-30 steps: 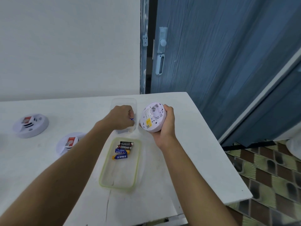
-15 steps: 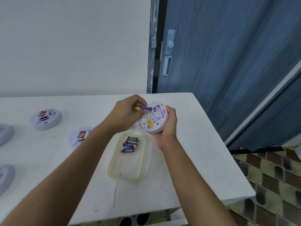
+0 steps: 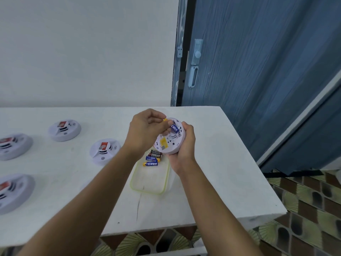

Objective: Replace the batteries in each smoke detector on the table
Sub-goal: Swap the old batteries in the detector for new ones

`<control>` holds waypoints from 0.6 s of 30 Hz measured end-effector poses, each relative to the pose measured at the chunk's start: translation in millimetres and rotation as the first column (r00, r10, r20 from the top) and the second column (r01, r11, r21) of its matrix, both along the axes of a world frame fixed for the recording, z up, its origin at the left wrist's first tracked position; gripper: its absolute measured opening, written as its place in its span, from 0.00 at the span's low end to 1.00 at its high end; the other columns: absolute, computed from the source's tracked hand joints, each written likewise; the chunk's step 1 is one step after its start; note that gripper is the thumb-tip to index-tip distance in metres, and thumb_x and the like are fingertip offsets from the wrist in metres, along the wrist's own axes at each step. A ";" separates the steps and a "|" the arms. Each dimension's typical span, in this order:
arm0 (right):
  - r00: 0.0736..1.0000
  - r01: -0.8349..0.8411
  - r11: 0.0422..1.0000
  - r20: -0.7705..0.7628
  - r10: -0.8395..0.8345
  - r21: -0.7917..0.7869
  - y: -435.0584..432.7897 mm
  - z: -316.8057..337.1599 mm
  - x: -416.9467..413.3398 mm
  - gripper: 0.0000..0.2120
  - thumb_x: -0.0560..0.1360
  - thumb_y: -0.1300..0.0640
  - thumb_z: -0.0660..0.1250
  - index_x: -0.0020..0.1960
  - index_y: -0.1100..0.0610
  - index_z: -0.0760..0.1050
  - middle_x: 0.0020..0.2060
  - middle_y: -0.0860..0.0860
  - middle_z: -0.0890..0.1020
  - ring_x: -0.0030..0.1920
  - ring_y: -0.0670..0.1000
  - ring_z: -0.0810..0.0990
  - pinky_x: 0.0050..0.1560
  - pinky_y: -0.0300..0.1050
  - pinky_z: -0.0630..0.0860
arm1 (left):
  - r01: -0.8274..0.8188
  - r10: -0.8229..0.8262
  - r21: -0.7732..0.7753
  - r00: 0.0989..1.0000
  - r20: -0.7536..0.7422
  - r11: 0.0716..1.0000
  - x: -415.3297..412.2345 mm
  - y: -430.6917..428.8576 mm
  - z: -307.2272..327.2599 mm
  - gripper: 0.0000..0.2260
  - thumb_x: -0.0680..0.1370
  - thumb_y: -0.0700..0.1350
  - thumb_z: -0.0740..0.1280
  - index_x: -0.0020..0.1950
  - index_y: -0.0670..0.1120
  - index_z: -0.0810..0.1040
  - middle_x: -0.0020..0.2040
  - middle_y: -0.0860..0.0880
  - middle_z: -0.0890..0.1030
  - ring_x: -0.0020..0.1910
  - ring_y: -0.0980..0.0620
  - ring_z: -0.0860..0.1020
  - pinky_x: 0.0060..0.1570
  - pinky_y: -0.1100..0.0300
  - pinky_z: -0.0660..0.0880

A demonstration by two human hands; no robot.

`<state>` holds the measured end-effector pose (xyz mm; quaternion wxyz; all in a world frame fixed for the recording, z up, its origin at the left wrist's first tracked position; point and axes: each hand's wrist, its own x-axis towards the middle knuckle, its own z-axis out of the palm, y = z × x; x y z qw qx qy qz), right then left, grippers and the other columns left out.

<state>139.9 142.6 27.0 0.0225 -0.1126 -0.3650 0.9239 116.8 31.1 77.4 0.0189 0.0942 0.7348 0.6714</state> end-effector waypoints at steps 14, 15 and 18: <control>0.999 0.025 1.000 0.028 -0.025 0.019 -18.8 3.7 11.4 0.17 0.80 0.49 0.54 0.47 0.54 0.79 0.38 0.49 0.82 0.42 0.47 0.81 0.40 0.39 0.76 | -0.234 0.179 -0.206 0.951 -0.252 0.950 26.4 13.8 -15.7 0.03 0.75 0.47 0.72 0.46 0.53 0.86 0.41 0.57 0.81 0.42 0.60 0.81 0.49 0.59 0.78; 0.999 0.014 1.000 0.031 -0.015 0.022 -19.3 3.8 11.8 0.17 0.80 0.49 0.54 0.47 0.54 0.79 0.38 0.49 0.82 0.41 0.47 0.81 0.39 0.39 0.77 | -0.246 0.180 -0.233 0.945 -0.273 0.941 26.4 14.3 -16.2 0.04 0.76 0.47 0.71 0.47 0.52 0.86 0.41 0.57 0.81 0.42 0.60 0.80 0.48 0.64 0.77; 0.999 -0.009 0.999 0.036 0.007 0.044 -17.9 5.4 11.4 0.16 0.80 0.49 0.53 0.49 0.55 0.78 0.37 0.49 0.82 0.41 0.47 0.81 0.36 0.37 0.77 | -0.282 0.172 -0.302 0.923 -0.343 0.910 27.0 15.7 -18.2 0.06 0.78 0.47 0.68 0.48 0.50 0.86 0.40 0.54 0.80 0.41 0.59 0.78 0.40 0.76 0.69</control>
